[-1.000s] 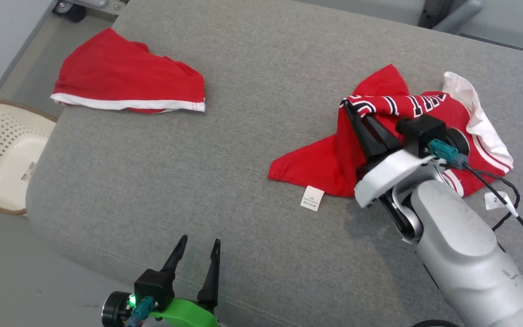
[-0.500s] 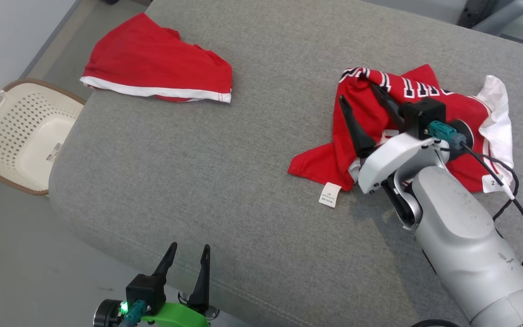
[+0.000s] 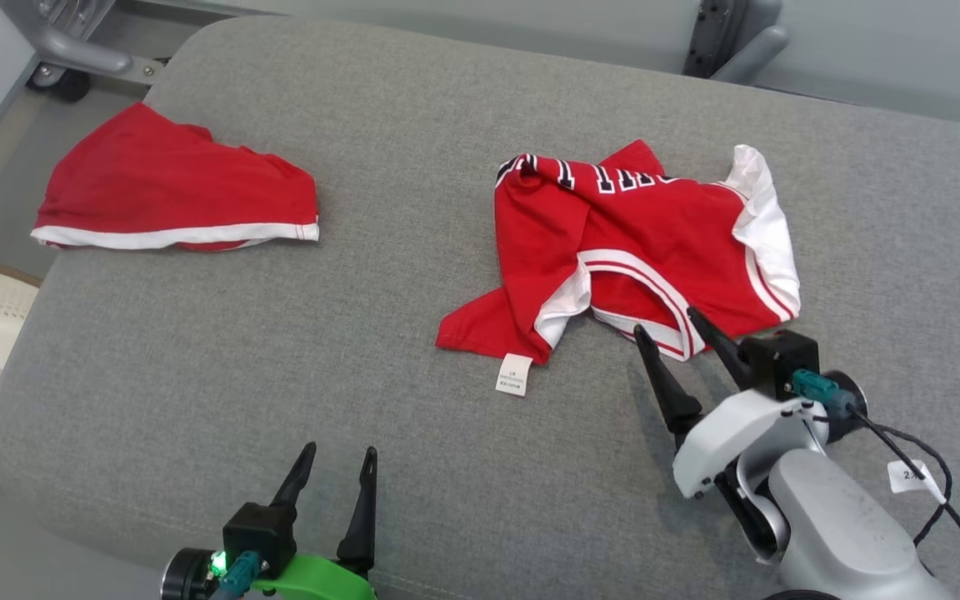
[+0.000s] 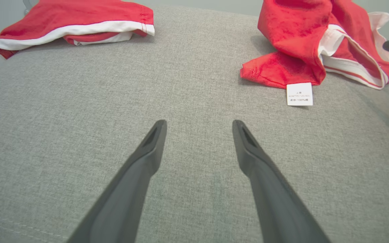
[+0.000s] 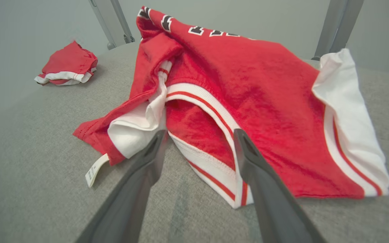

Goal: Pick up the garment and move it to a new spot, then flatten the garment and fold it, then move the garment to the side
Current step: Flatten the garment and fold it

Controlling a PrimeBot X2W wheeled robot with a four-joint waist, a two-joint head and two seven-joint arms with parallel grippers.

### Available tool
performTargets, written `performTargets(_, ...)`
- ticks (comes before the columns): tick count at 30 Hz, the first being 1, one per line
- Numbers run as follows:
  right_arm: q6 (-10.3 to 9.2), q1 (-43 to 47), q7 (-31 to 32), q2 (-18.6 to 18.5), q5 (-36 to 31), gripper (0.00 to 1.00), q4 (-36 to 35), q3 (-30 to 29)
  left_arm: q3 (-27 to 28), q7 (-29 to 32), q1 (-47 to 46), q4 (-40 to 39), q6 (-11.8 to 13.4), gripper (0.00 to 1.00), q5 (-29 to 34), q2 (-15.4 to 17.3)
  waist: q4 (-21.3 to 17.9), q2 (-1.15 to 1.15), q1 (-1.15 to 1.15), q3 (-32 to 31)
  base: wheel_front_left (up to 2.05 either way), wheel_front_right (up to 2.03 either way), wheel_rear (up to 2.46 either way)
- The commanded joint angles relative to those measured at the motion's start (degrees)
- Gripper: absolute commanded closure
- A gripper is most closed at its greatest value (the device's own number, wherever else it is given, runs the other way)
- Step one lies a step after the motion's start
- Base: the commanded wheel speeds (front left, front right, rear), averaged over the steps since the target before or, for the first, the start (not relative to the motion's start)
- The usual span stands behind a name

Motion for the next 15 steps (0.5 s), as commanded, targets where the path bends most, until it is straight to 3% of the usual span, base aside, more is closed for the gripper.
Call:
performTargets(1, -0.02, 1.6, -0.2, 0.3, -0.2, 0.00, -0.5, -0.4, 0.2, 0.0, 1.2, 0.0, -0.4, 0.00, 0.5, 0.2, -2.1, 0.00, 0.00, -2.2, 0.00, 0.00, 0.00)
performTargets(7, -0.03, 5.2, -0.2, 0.5, -1.8, 0.00, 0.2, -3.0, 0.6, 0.0, 2.2, 0.1, -0.6, 0.00, 0.3, 0.2, -1.9, 0.00, 0.00, -1.6, 0.00, 0.00, 0.00)
performTargets(15, -0.03, 2.8, -0.2, 0.5, -5.5, 0.00, 2.5, -7.3, -0.6, 0.0, 0.2, -0.3, -0.3, 0.00, -0.8, 0.2, 0.4, 0.00, 0.00, 1.5, 0.00, 0.00, 0.00)
